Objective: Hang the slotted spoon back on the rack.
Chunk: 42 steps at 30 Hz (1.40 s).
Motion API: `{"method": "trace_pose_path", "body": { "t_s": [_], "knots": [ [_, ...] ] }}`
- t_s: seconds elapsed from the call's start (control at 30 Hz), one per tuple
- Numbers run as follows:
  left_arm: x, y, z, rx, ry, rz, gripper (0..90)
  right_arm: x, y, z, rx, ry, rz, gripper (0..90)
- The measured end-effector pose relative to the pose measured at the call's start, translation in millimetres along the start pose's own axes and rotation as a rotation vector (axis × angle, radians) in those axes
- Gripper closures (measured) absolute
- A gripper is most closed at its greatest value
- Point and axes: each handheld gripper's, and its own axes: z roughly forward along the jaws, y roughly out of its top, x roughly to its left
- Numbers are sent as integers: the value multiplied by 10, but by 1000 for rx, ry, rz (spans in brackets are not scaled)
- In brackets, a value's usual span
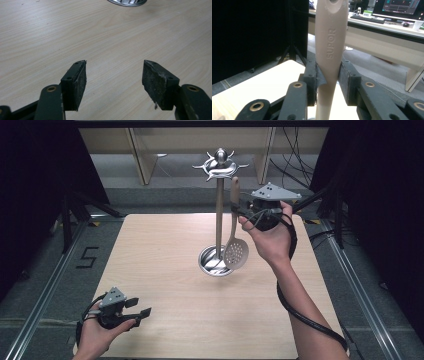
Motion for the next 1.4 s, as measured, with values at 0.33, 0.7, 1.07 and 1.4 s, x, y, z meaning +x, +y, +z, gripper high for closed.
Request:
{"method": "trace_pose_path", "body": {
  "t_s": [0.33, 0.7, 1.07, 1.4],
  "knots": [
    [11, 3, -5, -3, 0, 18, 358, -9, 18, 86, 24, 14, 16, 701],
    [4, 2, -2, 0, 1, 12, 358, -5, 4, 117, -5, 16, 6, 644],
    [-5, -1, 0, -8, 0, -3, 357, -8, -272, -76, -5, 22, -4, 386],
    [2, 12, -3, 19, 6, 19, 357, 134, -1659, -442, 219, 67, 56, 385]
  ]
}}
